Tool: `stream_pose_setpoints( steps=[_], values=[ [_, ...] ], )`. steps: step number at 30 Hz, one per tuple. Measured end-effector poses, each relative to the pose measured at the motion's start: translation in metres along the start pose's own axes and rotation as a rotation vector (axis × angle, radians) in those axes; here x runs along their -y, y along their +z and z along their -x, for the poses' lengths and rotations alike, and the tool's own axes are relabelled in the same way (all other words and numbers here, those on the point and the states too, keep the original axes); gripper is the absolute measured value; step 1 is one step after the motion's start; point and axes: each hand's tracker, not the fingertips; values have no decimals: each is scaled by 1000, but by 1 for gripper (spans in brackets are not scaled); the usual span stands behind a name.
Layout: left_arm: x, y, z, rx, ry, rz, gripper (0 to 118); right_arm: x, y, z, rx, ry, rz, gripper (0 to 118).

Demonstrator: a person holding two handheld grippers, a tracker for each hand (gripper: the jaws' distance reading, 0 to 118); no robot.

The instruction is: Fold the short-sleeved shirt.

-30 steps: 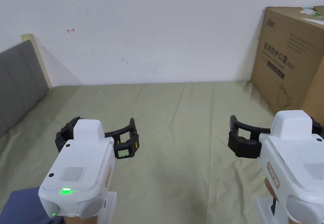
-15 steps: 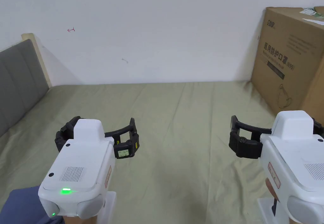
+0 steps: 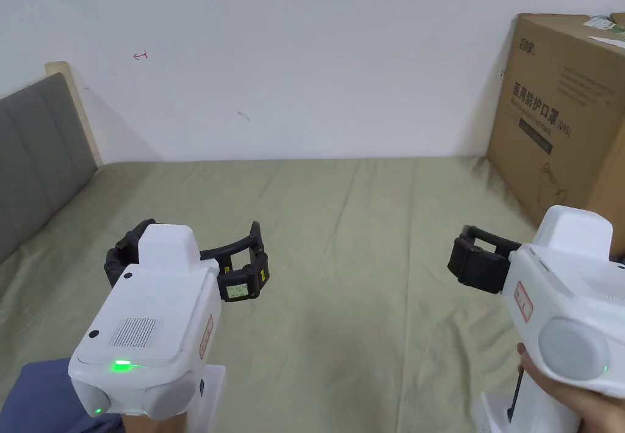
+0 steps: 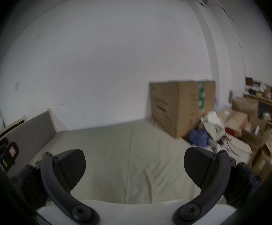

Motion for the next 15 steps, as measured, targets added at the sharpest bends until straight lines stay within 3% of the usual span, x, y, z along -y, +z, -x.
stream_pose_setpoints(
  steps=[6, 9, 15],
  values=[
    [-2, 0, 2, 0, 20, -8, 118, -10, -6, -9, -35, -143, 157, 118],
    [-2, 0, 2, -4, 19, -9, 118, -8, -5, -9, -40, -141, 161, 118],
    [-1, 0, 3, -5, 14, -8, 118, -5, 0, -5, -68, -62, 83, 118]
  ],
)
